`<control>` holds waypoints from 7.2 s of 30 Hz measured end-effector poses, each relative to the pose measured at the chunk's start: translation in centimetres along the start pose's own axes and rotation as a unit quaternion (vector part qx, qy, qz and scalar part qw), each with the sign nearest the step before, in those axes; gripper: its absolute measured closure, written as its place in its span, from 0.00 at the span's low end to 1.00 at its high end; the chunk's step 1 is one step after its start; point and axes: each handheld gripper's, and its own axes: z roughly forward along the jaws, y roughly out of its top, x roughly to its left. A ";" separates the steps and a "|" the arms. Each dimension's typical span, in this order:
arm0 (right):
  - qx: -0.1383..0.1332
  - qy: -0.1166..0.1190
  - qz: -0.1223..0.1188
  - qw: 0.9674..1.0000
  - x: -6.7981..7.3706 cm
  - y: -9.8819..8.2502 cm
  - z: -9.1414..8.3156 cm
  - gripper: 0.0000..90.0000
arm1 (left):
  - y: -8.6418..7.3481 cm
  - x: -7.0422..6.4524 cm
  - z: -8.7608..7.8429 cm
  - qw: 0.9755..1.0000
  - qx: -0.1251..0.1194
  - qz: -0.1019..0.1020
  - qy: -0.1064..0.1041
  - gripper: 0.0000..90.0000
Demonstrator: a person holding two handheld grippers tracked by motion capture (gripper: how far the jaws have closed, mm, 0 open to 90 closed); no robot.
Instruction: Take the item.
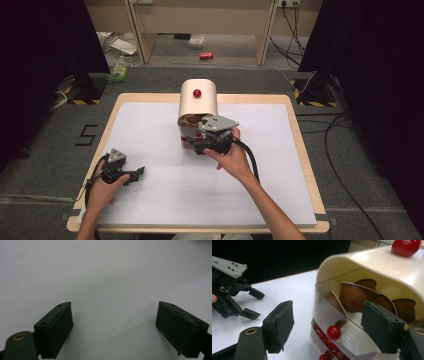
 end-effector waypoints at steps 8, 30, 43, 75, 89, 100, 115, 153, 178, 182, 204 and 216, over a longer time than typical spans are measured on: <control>0.006 0.003 -0.014 1.000 -0.3 -0.4 0.0 0.30 | 0.0 0.0 0.0 1.000 0.000 0.000 0.000 0.15; 0.011 0.043 -0.016 0.999 1.2 -1.3 -2.2 0.31 | 0.0 0.0 0.0 1.000 0.000 0.001 0.000 0.15; 0.009 0.050 -0.021 0.998 2.1 -1.9 -3.0 0.32 | 0.0 0.0 0.0 1.000 0.000 0.001 0.000 0.15; 0.041 0.068 -0.034 0.996 4.0 -2.8 -4.4 0.32 | 0.0 0.0 0.0 1.000 -0.001 0.000 0.000 0.15; 0.051 0.066 -0.040 0.996 4.7 -3.2 -4.6 0.32 | 0.0 0.0 0.0 1.000 0.000 0.000 0.000 0.15; 0.030 0.057 -0.032 0.997 4.3 -3.1 -4.7 0.32 | 0.0 0.0 0.0 1.000 0.000 0.000 0.000 0.15; 0.007 0.026 0.002 1.000 2.9 -2.0 -4.1 0.31 | 0.0 0.0 0.0 1.000 -0.001 0.000 0.000 0.15; 0.025 0.006 0.021 0.999 2.0 -1.0 -0.3 0.40 | 0.0 0.0 0.0 1.000 0.001 0.002 0.000 0.15; 0.021 0.009 0.046 0.999 2.3 -0.9 1.0 0.41 | 0.0 0.0 0.0 1.000 0.000 0.001 -0.001 0.15; 0.035 0.000 0.050 0.998 2.4 -0.5 1.4 0.42 | 0.0 0.0 0.0 1.000 0.000 0.000 0.000 0.15; 0.027 0.008 0.041 0.999 2.2 0.5 -0.4 0.45 | 0.0 0.0 0.0 1.000 0.000 0.000 0.000 0.15; 0.018 0.008 0.033 0.999 1.3 0.2 -4.8 0.45 | 0.0 0.0 0.0 1.000 0.000 0.000 0.000 0.15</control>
